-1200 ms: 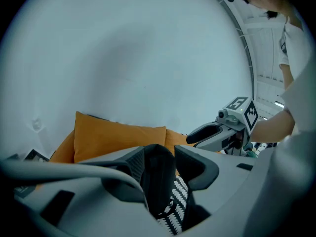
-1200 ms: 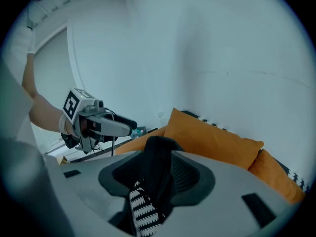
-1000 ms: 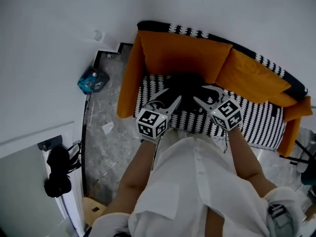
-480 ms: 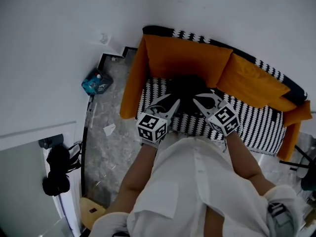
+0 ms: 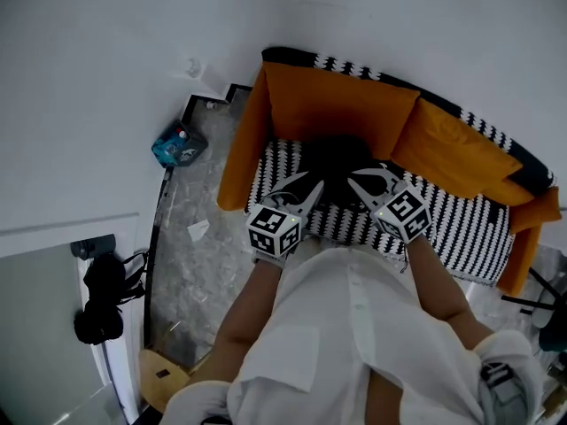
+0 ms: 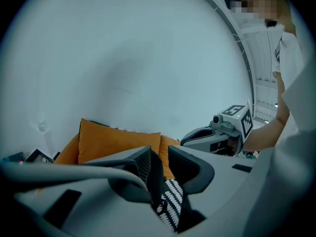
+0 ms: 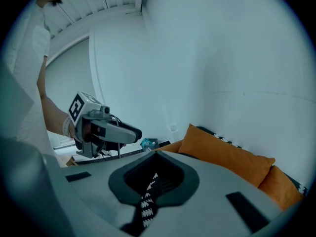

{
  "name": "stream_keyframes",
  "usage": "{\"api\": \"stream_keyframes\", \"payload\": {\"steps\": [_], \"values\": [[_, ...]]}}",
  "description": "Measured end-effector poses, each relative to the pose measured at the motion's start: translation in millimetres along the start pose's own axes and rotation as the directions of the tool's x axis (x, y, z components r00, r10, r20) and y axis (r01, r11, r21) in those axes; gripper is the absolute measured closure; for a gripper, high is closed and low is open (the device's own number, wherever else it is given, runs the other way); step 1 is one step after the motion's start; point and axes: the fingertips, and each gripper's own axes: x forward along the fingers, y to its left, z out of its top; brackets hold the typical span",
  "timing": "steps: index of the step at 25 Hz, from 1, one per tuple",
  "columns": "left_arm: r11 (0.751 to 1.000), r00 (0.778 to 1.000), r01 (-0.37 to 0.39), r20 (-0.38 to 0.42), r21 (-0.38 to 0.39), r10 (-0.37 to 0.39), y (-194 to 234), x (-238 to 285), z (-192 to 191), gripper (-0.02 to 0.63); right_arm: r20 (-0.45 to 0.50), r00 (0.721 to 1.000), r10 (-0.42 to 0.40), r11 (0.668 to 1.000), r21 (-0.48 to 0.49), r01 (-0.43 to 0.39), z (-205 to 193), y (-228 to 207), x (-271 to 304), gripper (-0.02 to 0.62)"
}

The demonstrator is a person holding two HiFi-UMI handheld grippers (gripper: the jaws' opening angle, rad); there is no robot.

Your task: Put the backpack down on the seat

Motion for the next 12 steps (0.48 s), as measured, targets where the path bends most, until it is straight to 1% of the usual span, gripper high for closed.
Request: {"api": "stream_keyframes", "payload": {"steps": [12], "values": [[0.998, 0.998, -0.055, 0.021, -0.011, 0.055, -9.7, -13.5, -5.1, 0.486, -0.013, 0.997, 0.076, 0.996, -0.052, -0.077, -2.8, 13.3, -3.1, 0.578]]}}
